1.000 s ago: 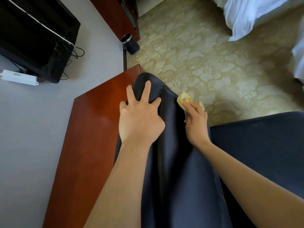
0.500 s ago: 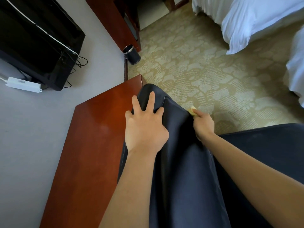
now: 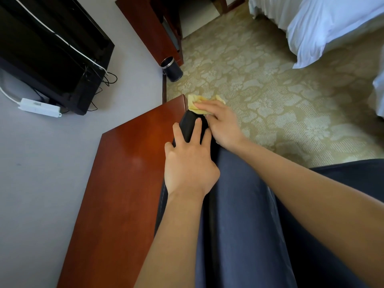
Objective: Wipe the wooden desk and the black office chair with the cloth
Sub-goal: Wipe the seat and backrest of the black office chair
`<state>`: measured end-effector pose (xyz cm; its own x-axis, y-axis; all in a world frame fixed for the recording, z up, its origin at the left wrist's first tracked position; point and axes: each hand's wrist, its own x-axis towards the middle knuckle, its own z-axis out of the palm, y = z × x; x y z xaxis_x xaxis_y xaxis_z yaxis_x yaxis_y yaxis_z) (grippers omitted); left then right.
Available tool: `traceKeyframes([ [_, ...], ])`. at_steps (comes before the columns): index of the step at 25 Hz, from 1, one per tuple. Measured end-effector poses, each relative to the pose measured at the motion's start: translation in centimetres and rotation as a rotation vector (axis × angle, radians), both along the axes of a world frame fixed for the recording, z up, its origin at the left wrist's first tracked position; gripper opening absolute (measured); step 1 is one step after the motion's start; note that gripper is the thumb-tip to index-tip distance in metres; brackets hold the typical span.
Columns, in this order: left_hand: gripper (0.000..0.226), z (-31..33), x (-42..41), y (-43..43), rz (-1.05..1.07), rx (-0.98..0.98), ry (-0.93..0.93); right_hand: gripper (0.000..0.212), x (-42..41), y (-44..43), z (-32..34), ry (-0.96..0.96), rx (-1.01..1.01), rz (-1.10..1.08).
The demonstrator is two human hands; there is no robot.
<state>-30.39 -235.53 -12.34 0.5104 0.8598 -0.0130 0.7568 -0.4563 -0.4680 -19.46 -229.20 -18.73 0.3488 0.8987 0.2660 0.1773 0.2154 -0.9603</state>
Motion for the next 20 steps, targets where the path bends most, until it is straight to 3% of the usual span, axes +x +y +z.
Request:
traceKeyframes([
  [3,0.064,0.0,-0.2,0.2,-0.005,0.002,0.006,0.044,1.1,-0.6,-3.1,-0.077,-0.014,-0.037],
  [10,0.064,-0.2,-0.2,0.4,-0.013,0.034,0.041,0.045,4.7,-5.4,-14.0,-0.208,-0.512,-0.100],
  [20,0.062,-0.2,0.4,1.4,-0.055,0.049,0.049,0.046,1.3,-10.7,-17.8,0.136,-0.821,-0.364],
])
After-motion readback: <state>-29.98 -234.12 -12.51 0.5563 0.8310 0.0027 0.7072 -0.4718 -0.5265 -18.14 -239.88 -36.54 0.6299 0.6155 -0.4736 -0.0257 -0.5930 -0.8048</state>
